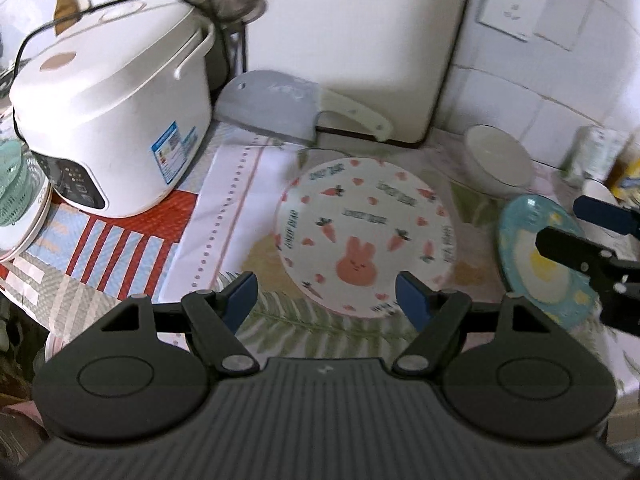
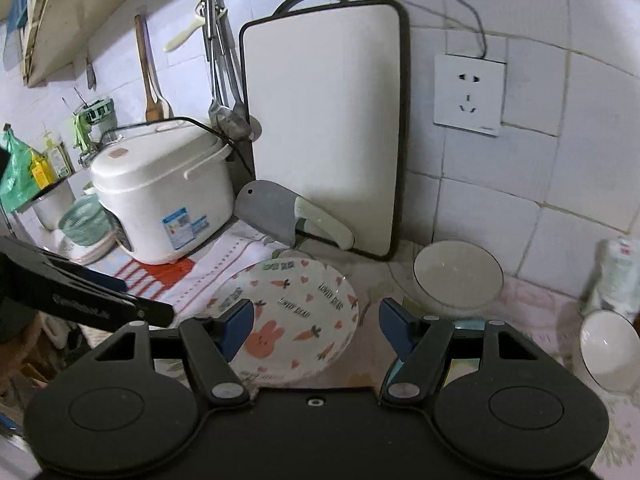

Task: Organize plates and bowls
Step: 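Move both grippers to the LOVELY BEAR bunny plate and grasp its rim, then lift the bunny plate with both grippers and lower it onto the egg plate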

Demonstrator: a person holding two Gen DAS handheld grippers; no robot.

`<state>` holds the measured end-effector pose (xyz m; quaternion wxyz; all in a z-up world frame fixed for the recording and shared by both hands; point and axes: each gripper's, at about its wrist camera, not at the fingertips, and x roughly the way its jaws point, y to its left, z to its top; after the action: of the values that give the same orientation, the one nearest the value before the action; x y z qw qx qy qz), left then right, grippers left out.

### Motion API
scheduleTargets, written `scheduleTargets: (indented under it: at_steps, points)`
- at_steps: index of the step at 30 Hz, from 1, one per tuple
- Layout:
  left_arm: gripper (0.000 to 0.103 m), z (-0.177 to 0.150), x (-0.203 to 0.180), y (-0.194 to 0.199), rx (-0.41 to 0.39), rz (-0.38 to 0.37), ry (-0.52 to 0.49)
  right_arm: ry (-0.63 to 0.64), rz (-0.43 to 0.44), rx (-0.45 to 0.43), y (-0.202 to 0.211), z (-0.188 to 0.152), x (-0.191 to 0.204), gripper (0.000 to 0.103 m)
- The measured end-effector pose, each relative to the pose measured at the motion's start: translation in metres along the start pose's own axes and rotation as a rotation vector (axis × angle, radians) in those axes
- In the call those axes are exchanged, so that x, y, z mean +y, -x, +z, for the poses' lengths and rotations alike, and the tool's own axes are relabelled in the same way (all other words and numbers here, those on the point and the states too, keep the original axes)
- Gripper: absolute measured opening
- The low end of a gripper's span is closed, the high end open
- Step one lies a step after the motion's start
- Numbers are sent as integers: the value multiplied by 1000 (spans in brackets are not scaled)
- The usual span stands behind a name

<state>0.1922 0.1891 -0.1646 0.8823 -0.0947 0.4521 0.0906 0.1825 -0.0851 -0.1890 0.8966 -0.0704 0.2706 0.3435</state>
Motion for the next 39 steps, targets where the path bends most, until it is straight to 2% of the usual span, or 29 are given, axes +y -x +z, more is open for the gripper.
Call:
scheduleTargets:
  at_steps: [3, 8, 12, 17, 20, 23, 24, 25, 28, 30, 34, 36, 39]
  points:
    - [75, 0, 9, -20, -5, 12, 31, 27, -14, -2, -29, -10, -3, 74]
    - [75, -3, 21, -57, -30, 25, 91, 11, -25, 57, -76, -23, -8, 74]
    - [75, -6, 31, -84, -32, -1, 146, -22, -13, 92, -103, -29, -8, 74]
    - [70, -11, 36, -106, -31, -19, 175, -30, -30, 133, -132, -29, -6, 74]
    - [63, -13, 38, -115, -29, -47, 190, -49, -22, 143, -141, -29, -10, 74]
    - [44, -14, 39, -122, -14, -56, 186, -92, -13, 158, -149, -31, -16, 73]
    - [33, -14, 40, -125, -2, -65, 188, -111, -5, 163, -151, -31, -19, 73]
    - [28, -15, 41, -127, 6, -72, 192, -131, 6, 169, -152, -32, -22, 73]
    - [19, -17, 43, -131, 16, -60, 209, -153, 30, 170, -153, -33, -25, 67]
    - [18, -19, 46, -132, 11, -70, 232, -126, 54, 171, -154, -34, -23, 60]
    - [17, -22, 53, -135, 12, -99, 303, -77, 33, 171, -158, -37, -19, 52]
    - [17, -24, 56, -136, 9, -114, 336, -79, 27, 190, -163, -41, -22, 40]
    - [17, -29, 56, -136, -7, -115, 353, -87, 28, 169, -163, -42, -23, 40]
